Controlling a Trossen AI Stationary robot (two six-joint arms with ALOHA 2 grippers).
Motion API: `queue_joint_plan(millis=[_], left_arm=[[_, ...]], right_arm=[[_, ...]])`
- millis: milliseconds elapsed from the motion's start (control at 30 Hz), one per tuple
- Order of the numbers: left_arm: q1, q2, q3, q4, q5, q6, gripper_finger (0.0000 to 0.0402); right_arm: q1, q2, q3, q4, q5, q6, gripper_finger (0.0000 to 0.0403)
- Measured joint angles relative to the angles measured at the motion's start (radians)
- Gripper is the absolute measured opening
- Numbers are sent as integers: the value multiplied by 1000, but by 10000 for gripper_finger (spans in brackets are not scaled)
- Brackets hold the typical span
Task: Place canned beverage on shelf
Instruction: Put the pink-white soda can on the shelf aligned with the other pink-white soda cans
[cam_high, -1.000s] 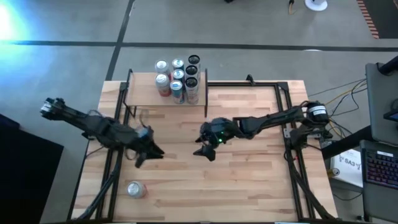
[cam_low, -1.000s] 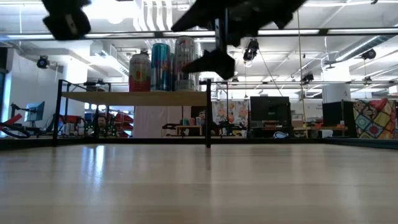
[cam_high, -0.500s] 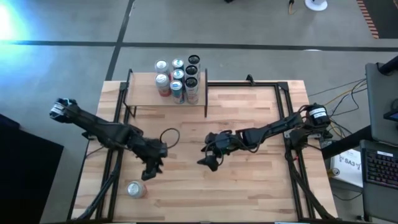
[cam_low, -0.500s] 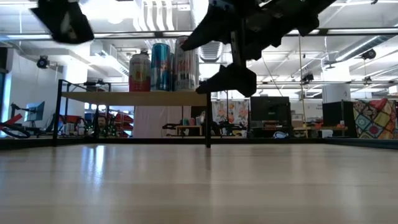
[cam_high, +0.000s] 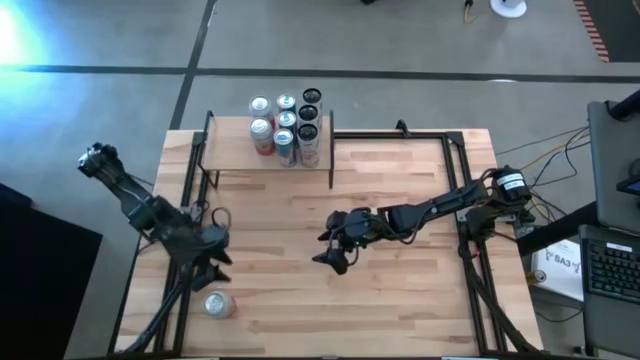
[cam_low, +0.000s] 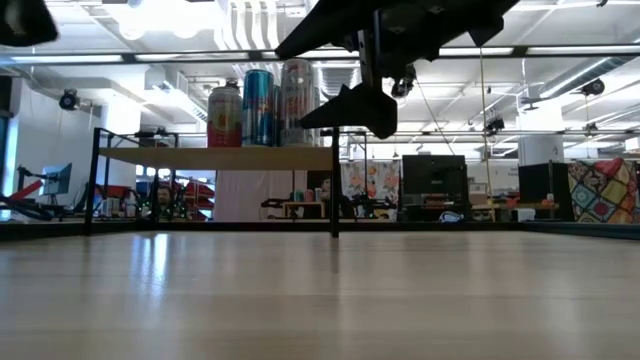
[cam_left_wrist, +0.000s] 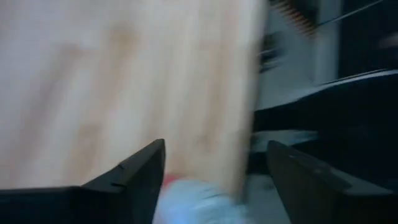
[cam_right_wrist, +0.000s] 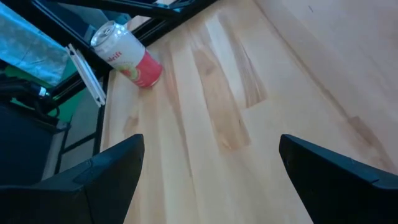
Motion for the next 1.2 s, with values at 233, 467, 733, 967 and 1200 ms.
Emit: queue_joint_plan(millis=[233, 467, 733, 967, 1200], left_arm=[[-62, 60, -62, 132, 66, -88, 296], [-69, 191, 64, -55, 79, 39, 296], [-88, 309, 103, -111, 100, 101, 296], [-120, 317, 109, -83, 227, 63, 313], [-194, 361, 108, -89, 199, -15, 331]], right_arm=[[-9, 1, 0, 0, 1, -16, 363], [-14, 3, 0, 1, 3, -16, 363], [-13, 3, -1, 0, 10, -16, 363], [-13, 3, -1, 0, 11, -16, 363], [-13, 3, -12, -2, 28, -23, 364]])
